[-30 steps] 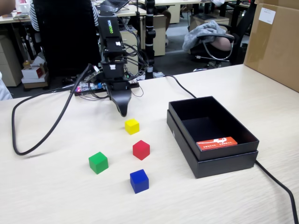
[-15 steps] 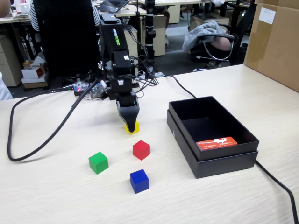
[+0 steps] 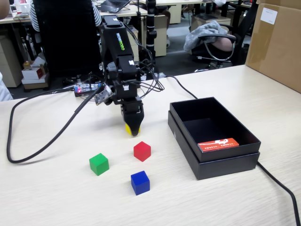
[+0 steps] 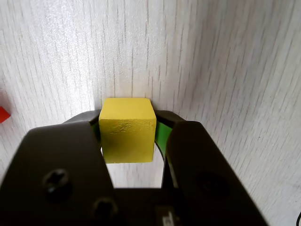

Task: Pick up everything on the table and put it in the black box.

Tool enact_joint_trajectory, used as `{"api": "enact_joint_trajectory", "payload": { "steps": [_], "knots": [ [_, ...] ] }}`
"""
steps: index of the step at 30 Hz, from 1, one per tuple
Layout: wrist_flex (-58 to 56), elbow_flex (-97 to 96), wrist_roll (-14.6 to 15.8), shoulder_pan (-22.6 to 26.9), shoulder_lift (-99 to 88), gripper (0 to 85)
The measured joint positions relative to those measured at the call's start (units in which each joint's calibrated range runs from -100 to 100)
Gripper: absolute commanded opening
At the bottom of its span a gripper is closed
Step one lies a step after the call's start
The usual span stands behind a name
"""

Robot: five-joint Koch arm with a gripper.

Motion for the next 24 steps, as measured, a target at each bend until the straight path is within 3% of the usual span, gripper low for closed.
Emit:
{"api": "enact_joint_trajectory", "payload": {
  "steps": [8,11,16,24],
  "knots": [
    [-5.11,5.84,0.88,1.12,-3.37,0.9],
    [-10.92,14.70,2.44,5.47,-8.93,0.9],
    [-15.56,29.30,3.22,8.74,-9.58,0.9],
    [-16.03,51.48,3.81,14.21,7.77,0.9]
  ]
}}
